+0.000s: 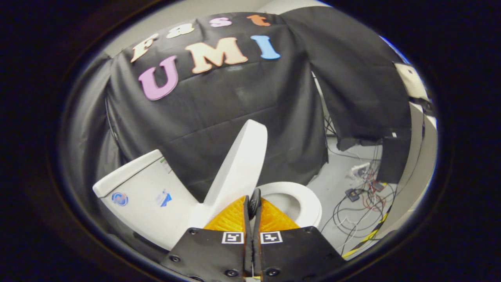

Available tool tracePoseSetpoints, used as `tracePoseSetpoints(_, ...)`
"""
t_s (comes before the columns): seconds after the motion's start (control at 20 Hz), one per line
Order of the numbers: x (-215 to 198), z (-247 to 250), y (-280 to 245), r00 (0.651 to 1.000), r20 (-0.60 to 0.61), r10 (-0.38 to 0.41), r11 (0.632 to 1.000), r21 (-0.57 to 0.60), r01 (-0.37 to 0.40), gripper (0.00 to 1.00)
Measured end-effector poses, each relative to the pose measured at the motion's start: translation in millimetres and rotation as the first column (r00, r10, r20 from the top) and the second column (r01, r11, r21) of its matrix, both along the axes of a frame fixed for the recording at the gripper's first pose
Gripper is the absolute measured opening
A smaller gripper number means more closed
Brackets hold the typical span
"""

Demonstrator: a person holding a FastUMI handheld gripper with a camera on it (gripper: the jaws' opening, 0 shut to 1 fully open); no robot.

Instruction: Open the toilet lid.

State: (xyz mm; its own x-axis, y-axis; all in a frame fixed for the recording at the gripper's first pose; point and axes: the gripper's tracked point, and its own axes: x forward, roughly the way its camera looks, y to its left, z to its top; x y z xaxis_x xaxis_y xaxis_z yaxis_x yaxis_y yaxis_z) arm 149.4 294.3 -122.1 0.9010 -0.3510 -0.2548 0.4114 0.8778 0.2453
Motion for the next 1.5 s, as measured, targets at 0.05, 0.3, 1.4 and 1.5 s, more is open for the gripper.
tracePoseSetpoints(0.05, 2.7, 6.3, 4.3, 1.0, -0.004, 0.024, 0.999, -0.031, -0.024, 0.01)
tracePoseSetpoints(0.3, 17.5, 33.3, 34.5, 0.987, 0.01, 0.158, 0.977, -0.147, -0.155, 0.01)
tracePoseSetpoints(1.4, 81.1, 79.9, 185.2, 0.792, 0.013, 0.611, 0.725, -0.409, -0.553, 0.01)
tracePoseSetpoints(1.5, 83.7, 80.0, 196.0, 0.779, 0.0, 0.627, 0.706, -0.424, -0.567, 0.01)
